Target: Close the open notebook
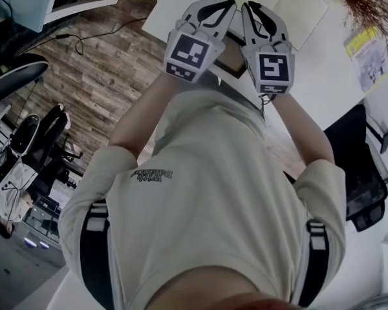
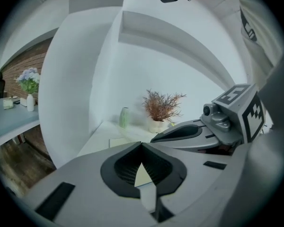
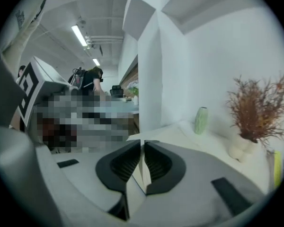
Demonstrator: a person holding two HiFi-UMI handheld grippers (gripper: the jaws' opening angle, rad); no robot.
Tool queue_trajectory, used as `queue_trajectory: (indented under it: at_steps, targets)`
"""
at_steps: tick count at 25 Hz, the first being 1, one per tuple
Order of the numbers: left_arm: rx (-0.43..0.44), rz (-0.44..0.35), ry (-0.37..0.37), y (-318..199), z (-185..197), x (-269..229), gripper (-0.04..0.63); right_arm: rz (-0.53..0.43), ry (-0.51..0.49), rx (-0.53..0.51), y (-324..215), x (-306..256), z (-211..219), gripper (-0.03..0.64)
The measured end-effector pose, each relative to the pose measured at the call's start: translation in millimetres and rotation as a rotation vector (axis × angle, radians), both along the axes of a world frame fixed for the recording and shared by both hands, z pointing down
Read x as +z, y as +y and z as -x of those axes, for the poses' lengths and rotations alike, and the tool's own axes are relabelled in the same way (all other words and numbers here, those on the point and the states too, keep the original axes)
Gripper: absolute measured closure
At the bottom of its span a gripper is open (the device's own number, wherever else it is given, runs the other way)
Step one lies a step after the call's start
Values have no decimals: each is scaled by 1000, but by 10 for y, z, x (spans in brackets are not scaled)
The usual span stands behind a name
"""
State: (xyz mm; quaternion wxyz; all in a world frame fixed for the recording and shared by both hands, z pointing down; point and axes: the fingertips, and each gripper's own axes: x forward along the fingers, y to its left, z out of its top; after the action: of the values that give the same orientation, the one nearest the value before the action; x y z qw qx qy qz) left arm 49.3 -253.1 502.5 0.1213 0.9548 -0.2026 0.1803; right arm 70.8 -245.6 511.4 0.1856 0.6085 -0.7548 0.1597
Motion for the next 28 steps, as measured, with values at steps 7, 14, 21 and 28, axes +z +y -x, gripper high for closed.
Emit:
queue_trajectory:
  at_steps: [7, 14, 21, 28]
  targets:
    - [233, 14, 11, 619, -699, -22, 584, -63, 1, 246, 746, -242, -690, 584]
    - [329, 67, -92, 913, -1028, 473, 584, 34, 89, 436, 1328, 330, -1370, 577]
    - [355, 94, -140, 995, -1165, 655, 584, 190, 27, 546, 1655, 871, -1657, 598]
    - [239, 78, -90, 802, -915, 320, 584, 24, -31, 380, 1093, 231, -1255, 598]
